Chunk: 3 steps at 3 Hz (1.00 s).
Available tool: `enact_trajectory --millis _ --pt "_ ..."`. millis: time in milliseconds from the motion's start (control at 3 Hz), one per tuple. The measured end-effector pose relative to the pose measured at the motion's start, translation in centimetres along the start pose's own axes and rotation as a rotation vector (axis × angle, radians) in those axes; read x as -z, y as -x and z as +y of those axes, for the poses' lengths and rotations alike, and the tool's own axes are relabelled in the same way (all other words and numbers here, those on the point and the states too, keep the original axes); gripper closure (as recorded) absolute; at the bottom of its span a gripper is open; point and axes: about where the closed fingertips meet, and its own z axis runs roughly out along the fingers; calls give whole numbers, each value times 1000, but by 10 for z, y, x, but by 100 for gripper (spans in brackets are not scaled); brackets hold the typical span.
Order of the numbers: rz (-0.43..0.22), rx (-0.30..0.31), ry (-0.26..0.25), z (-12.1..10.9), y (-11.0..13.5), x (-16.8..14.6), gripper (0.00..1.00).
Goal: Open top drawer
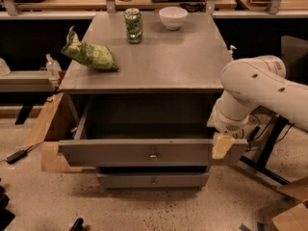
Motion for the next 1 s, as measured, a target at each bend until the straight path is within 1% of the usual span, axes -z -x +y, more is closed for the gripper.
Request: enact_trajectory --millis 333,667,1000 --pt "0 0 0 0 0 0 0" --pt "0 0 0 0 0 0 0" --pt "-7 -9 22 -3 0 -11 0"
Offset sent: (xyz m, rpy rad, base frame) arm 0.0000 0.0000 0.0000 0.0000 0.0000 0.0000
